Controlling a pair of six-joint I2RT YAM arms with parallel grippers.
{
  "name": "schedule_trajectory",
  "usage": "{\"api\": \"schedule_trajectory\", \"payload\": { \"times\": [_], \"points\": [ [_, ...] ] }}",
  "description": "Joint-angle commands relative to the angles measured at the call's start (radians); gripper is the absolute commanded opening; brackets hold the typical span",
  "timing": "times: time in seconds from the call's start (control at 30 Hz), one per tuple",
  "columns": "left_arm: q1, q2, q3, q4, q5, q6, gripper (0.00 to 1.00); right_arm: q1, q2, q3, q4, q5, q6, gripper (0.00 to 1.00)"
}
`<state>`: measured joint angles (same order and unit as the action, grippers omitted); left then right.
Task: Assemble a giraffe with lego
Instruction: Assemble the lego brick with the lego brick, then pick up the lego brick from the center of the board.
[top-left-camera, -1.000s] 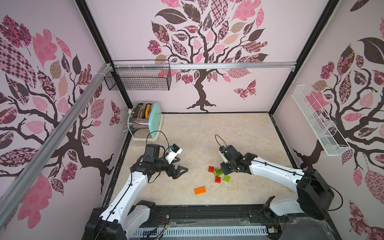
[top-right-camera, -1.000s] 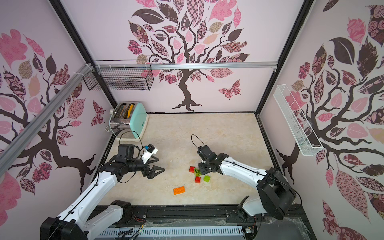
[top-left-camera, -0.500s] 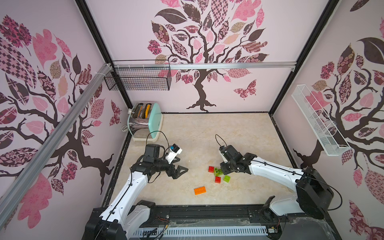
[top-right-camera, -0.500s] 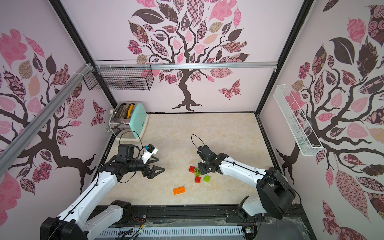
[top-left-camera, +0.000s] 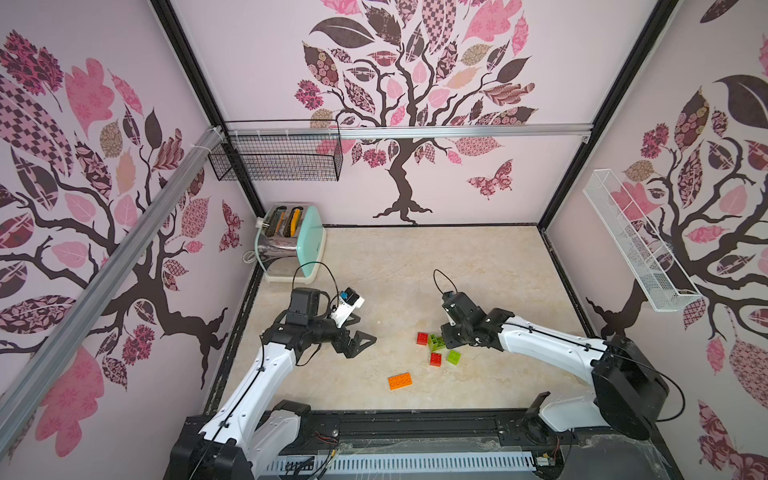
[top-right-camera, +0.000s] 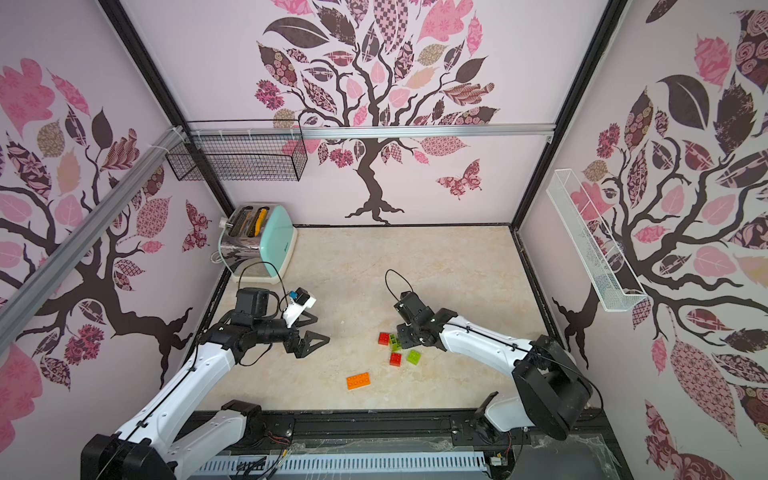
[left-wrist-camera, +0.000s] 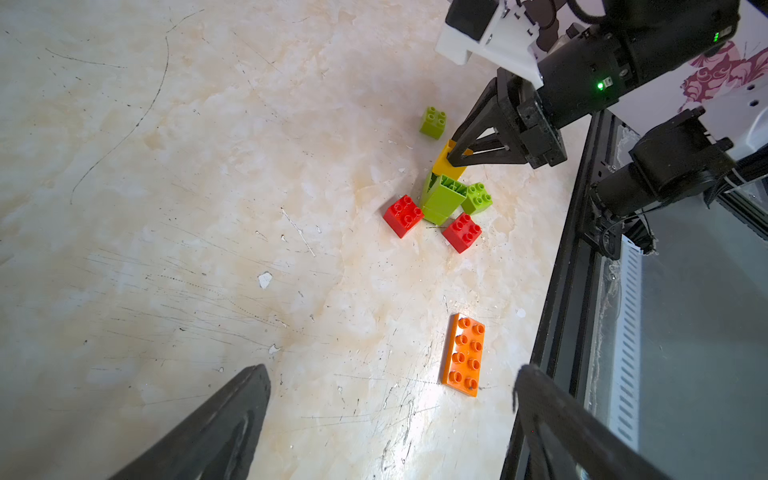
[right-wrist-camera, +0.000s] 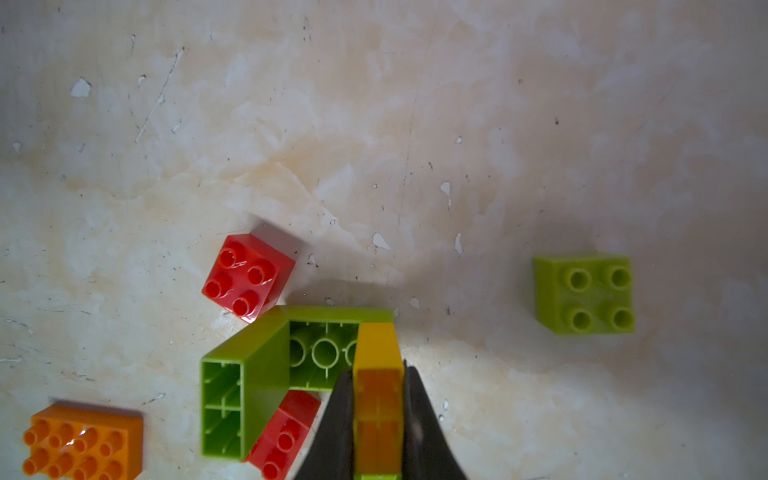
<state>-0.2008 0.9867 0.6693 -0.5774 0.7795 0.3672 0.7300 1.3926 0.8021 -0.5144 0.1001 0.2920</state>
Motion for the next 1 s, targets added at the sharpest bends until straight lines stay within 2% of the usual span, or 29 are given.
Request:
{"api": "schedule_trajectory", "payload": {
  "times": [0.0, 0.17, 0.57, 0.7, 0.83, 0.97],
  "points": [
    [0.004, 0.001, 0.001, 0.005, 0.015, 0.006, 0.98, -0.002, 0.024, -0.032, -0.079, 0.076, 0.040, 0.00],
    [0.004, 0.000, 0.000, 0.004, 0.015, 0.005, 0.98, 0.013, 0.048, -0.039, -0.095, 0.108, 0.077, 0.00],
    [0.004, -0.013, -0.001, 0.001, 0.012, 0.009, 0.98, 0.039, 0.220, 0.044, -0.174, 0.150, 0.118, 0.00],
    [0.003, -0.015, 0.009, 0.001, -0.012, 0.003, 0.98, 0.039, 0.206, 0.052, -0.169, 0.149, 0.119, 0.00],
    [-0.020, -0.006, 0.086, -0.026, -0.075, -0.019, 0.98, 0.006, 0.134, 0.137, -0.209, 0.086, 0.114, 0.00],
    [-0.024, 0.069, 0.230, -0.003, -0.102, -0.062, 0.98, -0.091, 0.056, 0.275, -0.246, -0.053, 0.130, 0.00]
  ]
}}
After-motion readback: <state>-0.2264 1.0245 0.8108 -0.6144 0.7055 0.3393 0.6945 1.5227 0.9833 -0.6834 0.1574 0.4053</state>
